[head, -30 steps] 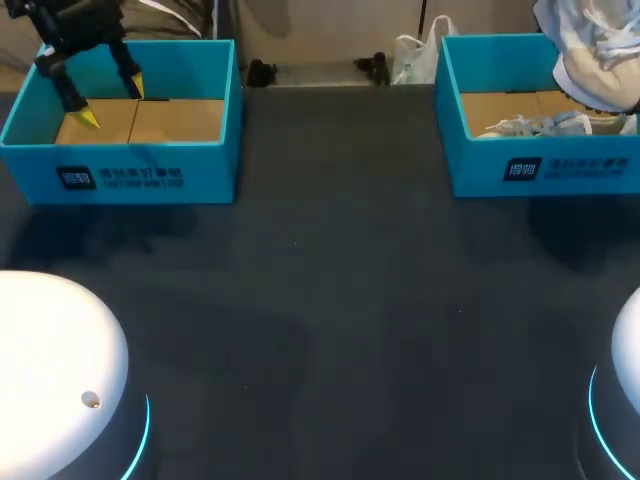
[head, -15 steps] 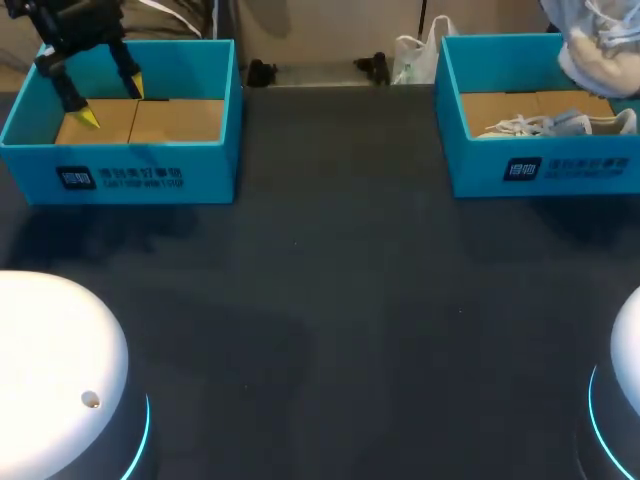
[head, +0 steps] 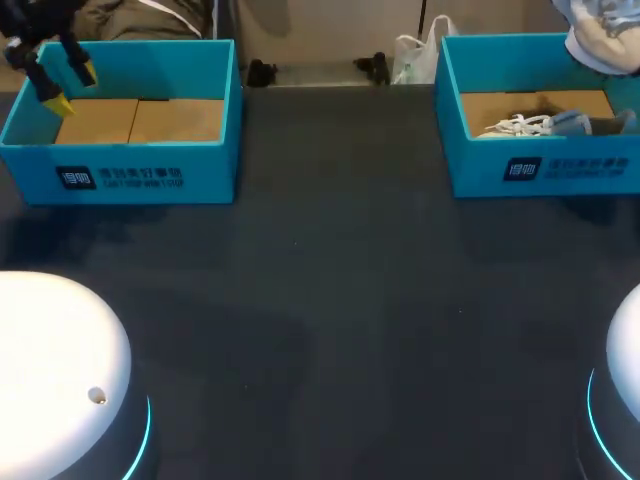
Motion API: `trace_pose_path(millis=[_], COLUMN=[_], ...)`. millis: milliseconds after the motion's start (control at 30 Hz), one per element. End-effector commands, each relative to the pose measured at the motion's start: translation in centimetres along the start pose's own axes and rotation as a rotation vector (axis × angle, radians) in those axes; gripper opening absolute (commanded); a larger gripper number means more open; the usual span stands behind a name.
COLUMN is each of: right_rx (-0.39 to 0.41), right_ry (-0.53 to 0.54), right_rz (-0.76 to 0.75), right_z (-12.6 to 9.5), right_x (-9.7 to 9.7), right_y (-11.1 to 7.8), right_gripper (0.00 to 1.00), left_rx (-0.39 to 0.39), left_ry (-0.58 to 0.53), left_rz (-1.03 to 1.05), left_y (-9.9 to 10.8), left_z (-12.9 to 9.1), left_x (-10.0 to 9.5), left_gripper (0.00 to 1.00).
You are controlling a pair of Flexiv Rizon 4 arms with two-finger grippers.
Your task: Take the shoe out of the shoebox, open the shoe tongue, remove and reinsert the insole, then place the shoe into the shoebox
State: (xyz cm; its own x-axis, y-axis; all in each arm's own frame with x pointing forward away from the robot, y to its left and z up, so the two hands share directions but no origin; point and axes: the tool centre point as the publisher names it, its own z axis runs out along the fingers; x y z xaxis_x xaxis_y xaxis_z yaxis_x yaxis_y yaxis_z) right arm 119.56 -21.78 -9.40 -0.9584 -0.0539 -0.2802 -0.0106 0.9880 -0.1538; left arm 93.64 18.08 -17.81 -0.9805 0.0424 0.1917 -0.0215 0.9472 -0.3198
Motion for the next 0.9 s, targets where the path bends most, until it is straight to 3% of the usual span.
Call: trace_pose_path(millis=[33, 233, 367, 567, 633, 733, 900], right_rx=[-0.007, -0.023, -0.026, -0.033, -0.051, -0.051, -0.051], right_ry=[0.056, 0.057, 0.062, 0.045, 0.036, 0.036, 0.036], right_rz=[0.009, 0.023, 0.034, 0.038, 0.055, 0.055, 0.055], right_z=[1.1, 3.3, 4.6, 6.0, 6.3, 6.3, 6.3], right_x=[-1.4, -1.8, -2.3, -2.8, -2.8, -2.8, -2.8], right_y=[-0.5, -1.5, -1.5, -1.3, -1.4, -1.4, -1.4], right_gripper=[0.00, 0.00, 0.00, 0.00, 0.00, 0.00, 0.00], left_rx=[-0.114, -0.117, -0.113, -0.173, -0.181, -0.236, -0.186], left_ry=[-0.260, -0.269, -0.246, -0.177, -0.178, -0.269, -0.280], left_rz=[-0.854, -0.889, -1.117, -1.571, -1.622, -1.770, -1.914], left_y=[0.0, -0.2, -0.5, 1.3, 1.7, 2.3, 3.5], left_z=[0.2, -0.4, -1.4, -0.2, 0.0, 0.4, 0.3], left_x=[0.7, 0.8, 0.9, 0.5, 0.4, 0.2, -0.2], left_gripper=[1.00, 1.00, 1.00, 1.00, 1.00, 1.00, 1.00])
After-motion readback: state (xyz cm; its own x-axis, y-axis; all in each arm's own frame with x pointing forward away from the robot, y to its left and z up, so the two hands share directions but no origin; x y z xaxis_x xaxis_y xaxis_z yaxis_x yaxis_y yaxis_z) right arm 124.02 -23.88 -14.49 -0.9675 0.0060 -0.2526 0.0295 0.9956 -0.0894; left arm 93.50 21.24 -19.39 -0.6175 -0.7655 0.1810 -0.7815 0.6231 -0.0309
